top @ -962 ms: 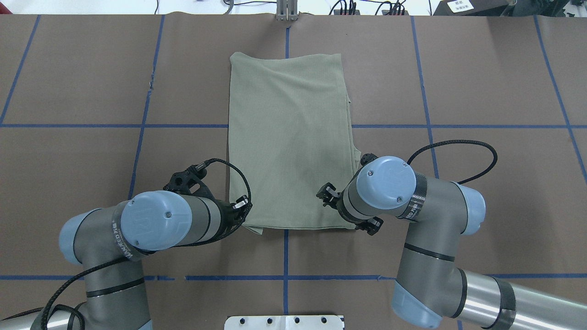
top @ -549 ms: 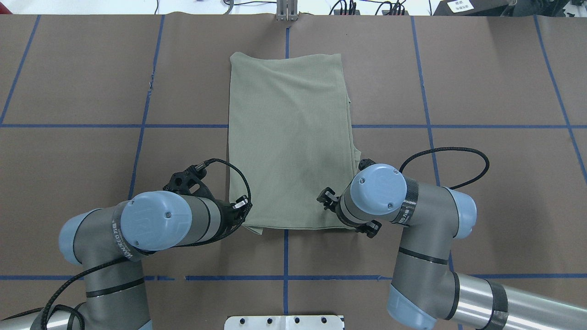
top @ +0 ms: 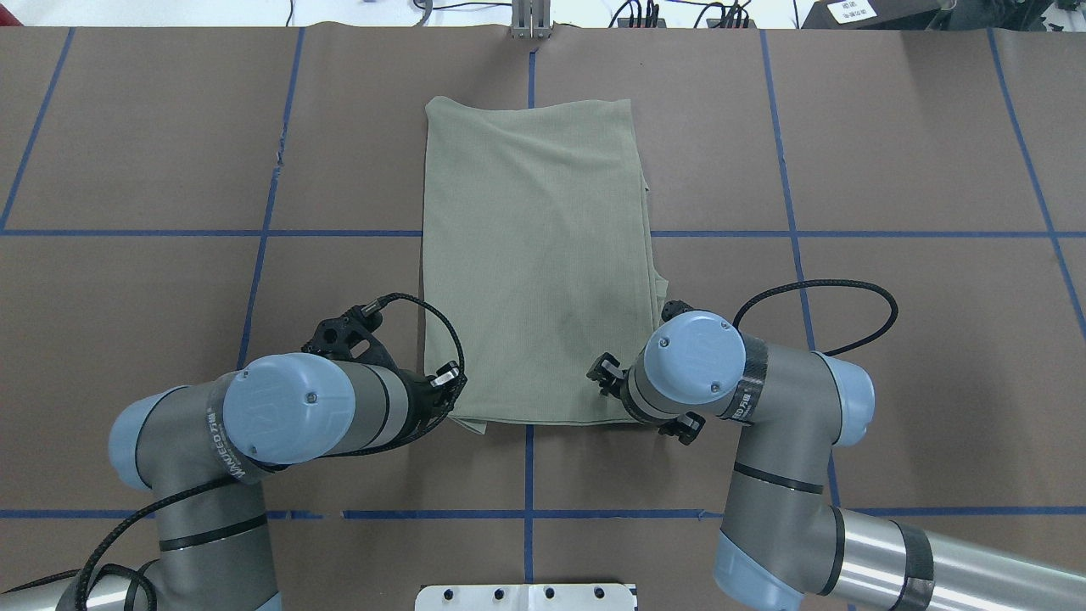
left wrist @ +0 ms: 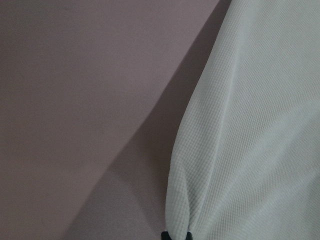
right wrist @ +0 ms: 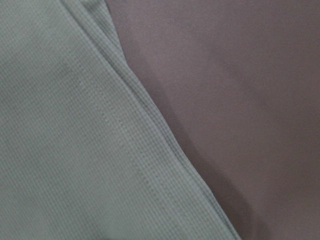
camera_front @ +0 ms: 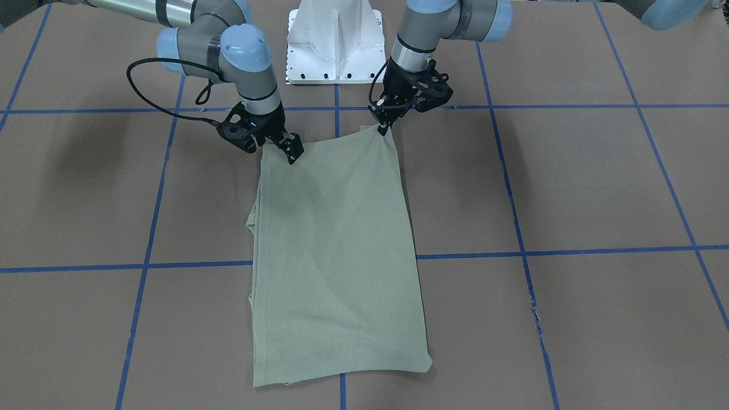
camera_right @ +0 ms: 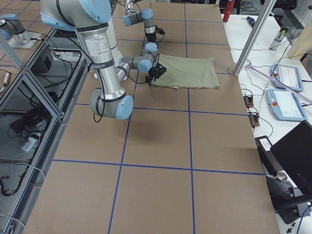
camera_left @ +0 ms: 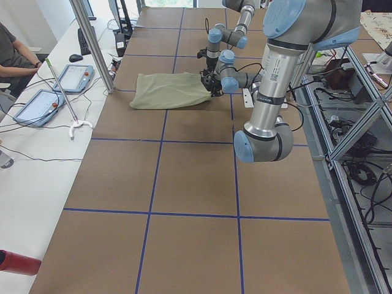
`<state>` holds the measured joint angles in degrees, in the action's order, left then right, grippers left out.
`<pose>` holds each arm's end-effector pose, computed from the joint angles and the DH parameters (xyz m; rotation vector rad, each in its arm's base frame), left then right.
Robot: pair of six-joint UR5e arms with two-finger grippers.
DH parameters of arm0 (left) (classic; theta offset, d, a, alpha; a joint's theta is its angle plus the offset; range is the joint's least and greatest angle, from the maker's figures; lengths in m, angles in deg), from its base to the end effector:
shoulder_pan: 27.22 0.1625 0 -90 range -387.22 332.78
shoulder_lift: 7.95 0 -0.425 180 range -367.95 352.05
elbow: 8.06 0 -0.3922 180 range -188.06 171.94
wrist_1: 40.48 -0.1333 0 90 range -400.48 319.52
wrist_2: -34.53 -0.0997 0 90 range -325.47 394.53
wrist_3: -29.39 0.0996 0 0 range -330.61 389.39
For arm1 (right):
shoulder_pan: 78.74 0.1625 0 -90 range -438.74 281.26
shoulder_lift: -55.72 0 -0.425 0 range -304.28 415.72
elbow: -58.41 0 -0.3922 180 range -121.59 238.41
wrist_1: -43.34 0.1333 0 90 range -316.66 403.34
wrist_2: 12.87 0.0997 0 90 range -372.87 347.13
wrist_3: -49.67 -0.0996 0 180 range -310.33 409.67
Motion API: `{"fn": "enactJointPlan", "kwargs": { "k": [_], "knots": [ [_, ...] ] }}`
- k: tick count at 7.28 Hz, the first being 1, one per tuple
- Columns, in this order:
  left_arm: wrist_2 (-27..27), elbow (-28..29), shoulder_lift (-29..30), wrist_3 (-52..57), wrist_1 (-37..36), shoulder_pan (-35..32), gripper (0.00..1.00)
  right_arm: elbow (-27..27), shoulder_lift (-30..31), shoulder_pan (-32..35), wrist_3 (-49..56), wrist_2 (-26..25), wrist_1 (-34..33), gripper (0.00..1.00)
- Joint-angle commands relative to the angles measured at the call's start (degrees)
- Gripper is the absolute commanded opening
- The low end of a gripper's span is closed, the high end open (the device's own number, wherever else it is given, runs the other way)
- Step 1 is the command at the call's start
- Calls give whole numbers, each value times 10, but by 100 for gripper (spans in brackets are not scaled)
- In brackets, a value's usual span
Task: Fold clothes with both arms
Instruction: 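Grasp both near corners of the shirt with the left and right grippers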
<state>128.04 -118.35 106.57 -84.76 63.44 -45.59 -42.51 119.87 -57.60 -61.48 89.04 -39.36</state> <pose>0.5211 -0.3071 0.2392 -0.1095 1.0405 -0.6434 -0.5552 -0.3356 0.3109 -0.2009 -0.7793 0.6188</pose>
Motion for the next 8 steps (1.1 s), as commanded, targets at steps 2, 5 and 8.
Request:
{"fn": "enactJointPlan", "kwargs": {
  "k": [2, 5, 8],
  "knots": [
    [0, 1, -1, 1, 0, 0, 0, -3, -1, 0, 1, 0, 0, 46],
    [0, 0, -1, 0, 0, 0, 0, -8, -3, 3, 3, 5, 0, 4],
    [0, 0, -1, 0, 0, 0, 0, -25, -8, 6, 2, 5, 0, 0]
  ]
}}
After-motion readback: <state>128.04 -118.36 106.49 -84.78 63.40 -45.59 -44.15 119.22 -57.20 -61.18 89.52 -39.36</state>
